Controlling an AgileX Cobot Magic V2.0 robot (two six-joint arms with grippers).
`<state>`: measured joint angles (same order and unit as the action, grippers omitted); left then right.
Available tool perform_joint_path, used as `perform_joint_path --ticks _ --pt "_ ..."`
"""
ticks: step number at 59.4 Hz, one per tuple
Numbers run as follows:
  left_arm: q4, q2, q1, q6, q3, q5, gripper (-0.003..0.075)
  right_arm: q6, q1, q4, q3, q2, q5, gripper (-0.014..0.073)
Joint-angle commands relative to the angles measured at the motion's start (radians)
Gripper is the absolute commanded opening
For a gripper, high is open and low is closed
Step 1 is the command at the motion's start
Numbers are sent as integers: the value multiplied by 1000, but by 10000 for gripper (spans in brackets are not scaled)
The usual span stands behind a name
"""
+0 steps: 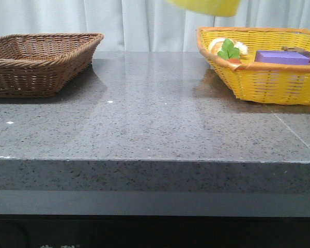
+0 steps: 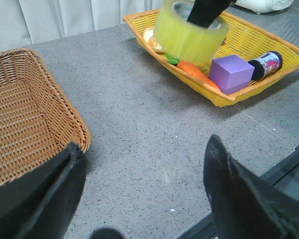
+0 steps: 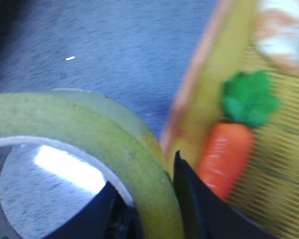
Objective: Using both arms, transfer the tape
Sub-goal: 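Lift the tape roll with the right gripper and lower it onto the table center, then open the right gripper and raise it away from the tape roll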
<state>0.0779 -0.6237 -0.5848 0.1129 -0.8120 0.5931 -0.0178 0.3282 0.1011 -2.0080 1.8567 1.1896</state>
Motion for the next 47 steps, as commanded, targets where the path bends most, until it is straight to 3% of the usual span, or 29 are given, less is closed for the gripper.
perform_joint_path --ticks 1,16,39,47 --pt "8 -8 -5 1 -34 -76 491 -6 57 2 -37 -31 -67 162" --pt "8 -8 -5 1 -34 -76 491 -6 186 -86 -37 63 -68 162" --pt "8 -8 -5 1 -34 -76 491 -6 231 -116 -37 180 -75 173" --pt "8 -8 -5 1 -34 -76 491 -6 231 -115 -37 190 -72 296"
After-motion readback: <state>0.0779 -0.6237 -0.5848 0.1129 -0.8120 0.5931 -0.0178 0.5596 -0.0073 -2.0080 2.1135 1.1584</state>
